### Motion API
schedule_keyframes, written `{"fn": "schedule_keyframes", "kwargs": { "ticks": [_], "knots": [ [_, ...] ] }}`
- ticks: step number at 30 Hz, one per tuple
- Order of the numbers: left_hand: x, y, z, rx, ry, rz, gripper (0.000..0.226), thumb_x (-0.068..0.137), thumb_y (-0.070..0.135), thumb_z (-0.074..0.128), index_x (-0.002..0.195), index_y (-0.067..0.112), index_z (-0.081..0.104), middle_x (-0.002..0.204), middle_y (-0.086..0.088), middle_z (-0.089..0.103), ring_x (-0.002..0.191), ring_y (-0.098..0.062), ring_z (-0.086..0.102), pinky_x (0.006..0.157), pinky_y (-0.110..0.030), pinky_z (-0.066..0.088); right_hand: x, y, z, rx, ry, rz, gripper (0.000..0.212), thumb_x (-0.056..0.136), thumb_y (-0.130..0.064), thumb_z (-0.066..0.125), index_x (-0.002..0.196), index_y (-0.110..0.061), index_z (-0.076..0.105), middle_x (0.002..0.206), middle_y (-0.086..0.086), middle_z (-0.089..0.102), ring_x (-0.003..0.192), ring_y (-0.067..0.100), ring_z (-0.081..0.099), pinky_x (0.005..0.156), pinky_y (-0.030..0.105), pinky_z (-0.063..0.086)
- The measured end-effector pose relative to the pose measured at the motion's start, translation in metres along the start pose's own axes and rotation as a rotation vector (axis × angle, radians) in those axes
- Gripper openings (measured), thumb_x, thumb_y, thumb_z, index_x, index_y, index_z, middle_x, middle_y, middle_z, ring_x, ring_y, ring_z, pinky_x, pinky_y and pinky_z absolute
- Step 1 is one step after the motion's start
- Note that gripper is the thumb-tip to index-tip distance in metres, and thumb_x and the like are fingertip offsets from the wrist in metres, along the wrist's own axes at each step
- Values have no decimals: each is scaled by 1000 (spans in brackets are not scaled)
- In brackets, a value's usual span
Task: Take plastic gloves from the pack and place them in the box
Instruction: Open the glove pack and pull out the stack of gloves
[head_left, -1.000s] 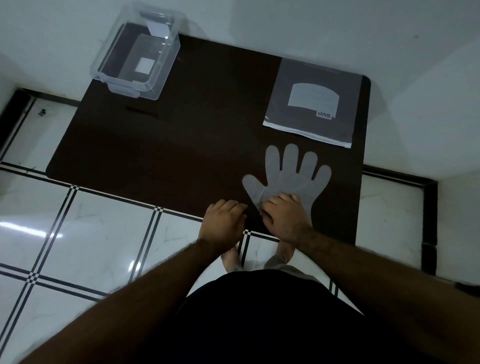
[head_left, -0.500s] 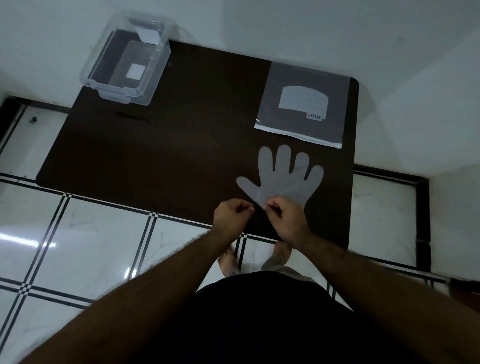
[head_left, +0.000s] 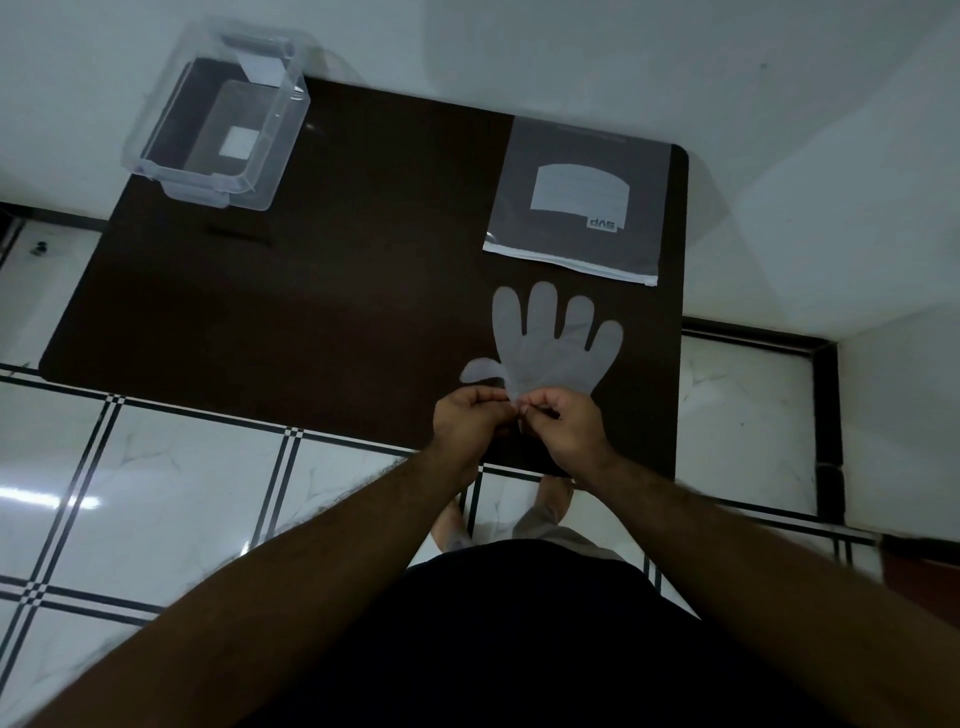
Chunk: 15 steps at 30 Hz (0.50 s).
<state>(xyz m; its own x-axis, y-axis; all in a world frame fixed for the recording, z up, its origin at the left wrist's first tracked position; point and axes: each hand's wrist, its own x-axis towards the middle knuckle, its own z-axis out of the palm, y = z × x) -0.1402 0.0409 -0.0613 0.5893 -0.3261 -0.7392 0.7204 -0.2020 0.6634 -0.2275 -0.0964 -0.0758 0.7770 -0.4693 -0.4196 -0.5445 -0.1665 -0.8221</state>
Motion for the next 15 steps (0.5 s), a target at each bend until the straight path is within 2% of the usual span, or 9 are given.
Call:
{"fn": "schedule_keyframes", "kwargs": {
  "ticks": [4,10,13,15],
  "knots": [
    [-2,-2,2,3,9,-19,19,90,0,81,108,5,78,99,-12,82,90,-23,81,75,-30,65,-1,-1,0,65,-9,74,13,99,-10,71,110,-11,77,104,3,78,97,16,75,88,31,64],
    [-1,-6,0,17,58,-35,21,92,-3,77,111,4,76,102,-13,81,89,-22,81,73,-28,65,-4,-4,-1,140,12,141,10,99,-11,71,107,-14,77,105,2,77,98,15,74,86,30,64],
    [-2,-5,-1,42,72,-26,19,92,-4,75,108,6,77,103,-12,80,88,-20,79,73,-27,64,-5,-6,-3,177,31,173,9,100,-10,69,104,-13,76,104,3,76,96,16,74,77,25,63],
    [-3,-5,-2,69,75,-19,18,92,-1,75,107,9,76,105,-11,80,92,-21,79,79,-32,66,-7,-8,-4,219,41,191,9,100,-9,68,103,-12,76,104,5,76,94,16,74,71,20,61]
  ]
}}
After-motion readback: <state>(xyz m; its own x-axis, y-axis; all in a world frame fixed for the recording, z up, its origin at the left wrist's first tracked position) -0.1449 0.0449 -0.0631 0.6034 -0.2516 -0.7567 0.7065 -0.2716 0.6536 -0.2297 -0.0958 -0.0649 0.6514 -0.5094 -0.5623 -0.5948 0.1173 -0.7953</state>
